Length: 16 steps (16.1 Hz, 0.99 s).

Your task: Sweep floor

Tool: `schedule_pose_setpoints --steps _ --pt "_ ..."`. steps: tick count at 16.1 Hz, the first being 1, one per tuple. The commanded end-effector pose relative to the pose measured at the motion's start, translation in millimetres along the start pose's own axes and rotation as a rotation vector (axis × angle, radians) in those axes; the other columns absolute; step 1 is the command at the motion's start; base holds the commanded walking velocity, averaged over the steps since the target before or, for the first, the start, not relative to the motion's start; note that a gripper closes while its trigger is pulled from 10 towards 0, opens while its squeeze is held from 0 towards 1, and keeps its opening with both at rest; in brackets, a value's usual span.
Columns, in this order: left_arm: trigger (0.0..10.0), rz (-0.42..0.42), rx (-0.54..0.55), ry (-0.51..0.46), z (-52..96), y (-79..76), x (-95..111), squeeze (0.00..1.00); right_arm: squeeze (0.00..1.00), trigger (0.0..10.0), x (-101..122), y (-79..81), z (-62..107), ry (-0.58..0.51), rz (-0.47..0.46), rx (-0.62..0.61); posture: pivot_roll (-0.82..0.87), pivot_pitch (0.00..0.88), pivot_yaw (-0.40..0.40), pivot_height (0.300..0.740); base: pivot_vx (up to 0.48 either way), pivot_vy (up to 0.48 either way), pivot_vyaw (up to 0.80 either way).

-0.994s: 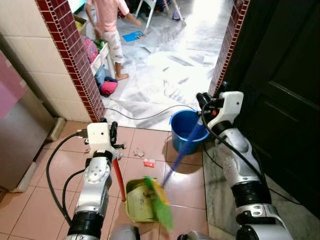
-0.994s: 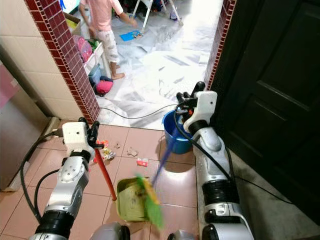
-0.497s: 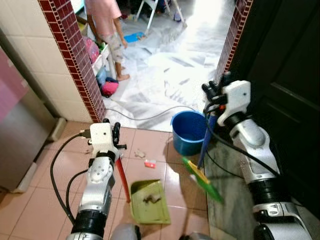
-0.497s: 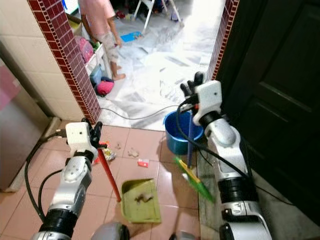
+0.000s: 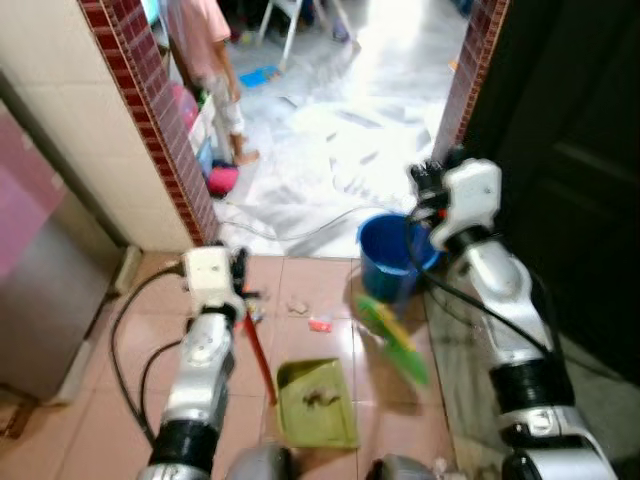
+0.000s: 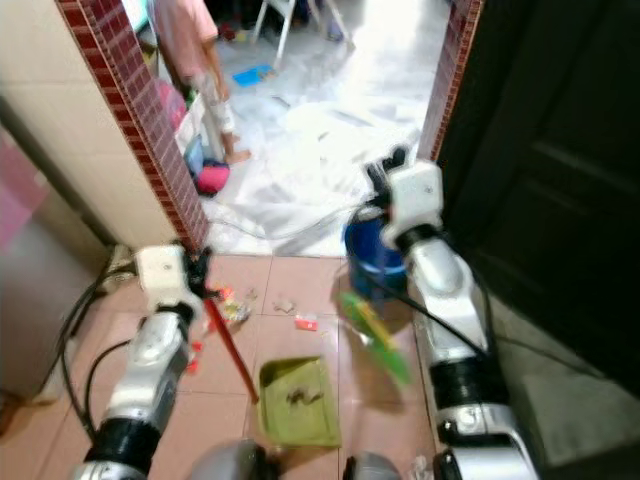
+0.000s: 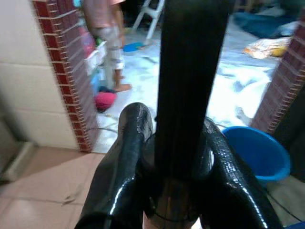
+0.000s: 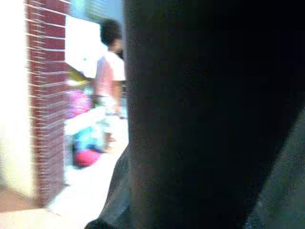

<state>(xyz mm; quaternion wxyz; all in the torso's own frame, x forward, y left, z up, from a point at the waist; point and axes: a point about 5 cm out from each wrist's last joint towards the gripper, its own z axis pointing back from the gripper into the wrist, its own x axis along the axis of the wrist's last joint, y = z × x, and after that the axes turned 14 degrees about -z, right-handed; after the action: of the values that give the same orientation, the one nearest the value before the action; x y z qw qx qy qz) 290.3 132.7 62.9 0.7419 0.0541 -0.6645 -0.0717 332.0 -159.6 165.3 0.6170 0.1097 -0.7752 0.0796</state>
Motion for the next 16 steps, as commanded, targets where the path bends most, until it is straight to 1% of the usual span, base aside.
schedule_pose_setpoints --steps 1,4,7,8,9,12,13,15,16 --pt "10.0 -0.009 -0.012 0.018 1.2 4.7 -2.8 0.0 0.0 10.0 14.2 3.0 -4.1 -0.075 0.051 -0.003 -0.06 0.0 0.028 0.74 0.0 0.48 0.0" --pt "10.0 0.005 -0.028 0.029 5.3 4.7 -4.9 0.0 0.0 10.0 7.6 5.7 2.0 -0.068 0.089 -0.027 -0.05 0.0 0.041 0.74 0.0 0.48 0.0" --pt "10.0 -0.008 -0.049 0.038 6.5 5.3 -6.7 0.0 0.0 10.0 4.2 10.9 3.2 -0.07 0.088 -0.036 -0.05 0.0 0.05 0.74 0.0 0.48 0.0" --pt "10.0 -0.016 -0.06 0.026 5.8 5.7 -4.8 0.0 0.0 10.0 2.0 12.2 3.5 -0.068 0.092 -0.044 -0.05 0.0 0.051 0.74 0.0 0.398 0.0" --pt "10.0 -0.017 -0.084 0.009 4.7 6.4 -0.7 0.0 0.0 10.0 -0.1 14.2 4.5 -0.064 0.098 -0.051 -0.05 0.0 0.054 0.74 0.0 0.0 0.0" --pt "10.0 0.014 -0.177 -0.048 3.2 1.3 9.1 0.0 0.0 10.0 -3.6 17.5 6.3 -0.056 0.116 -0.053 -0.04 0.0 0.051 0.74 0.0 0.0 0.0" --pt "10.0 0.027 -0.232 -0.064 3.6 -3.2 11.6 0.0 0.0 10.0 -4.6 18.4 6.8 -0.053 0.136 -0.056 -0.04 0.0 0.051 0.74 0.0 0.0 0.0" --pt "10.0 0.015 -0.279 -0.071 5.6 -8.2 11.5 0.0 0.0 10.0 -4.6 17.0 7.5 -0.057 0.196 -0.076 -0.04 0.0 0.052 0.74 0.0 0.0 0.0" --pt "10.0 -0.004 -0.289 -0.07 7.8 -10.4 10.2 0.0 0.0 10.0 -1.9 12.7 8.0 -0.071 0.284 -0.097 -0.04 0.0 0.054 0.74 0.0 0.0 0.0"
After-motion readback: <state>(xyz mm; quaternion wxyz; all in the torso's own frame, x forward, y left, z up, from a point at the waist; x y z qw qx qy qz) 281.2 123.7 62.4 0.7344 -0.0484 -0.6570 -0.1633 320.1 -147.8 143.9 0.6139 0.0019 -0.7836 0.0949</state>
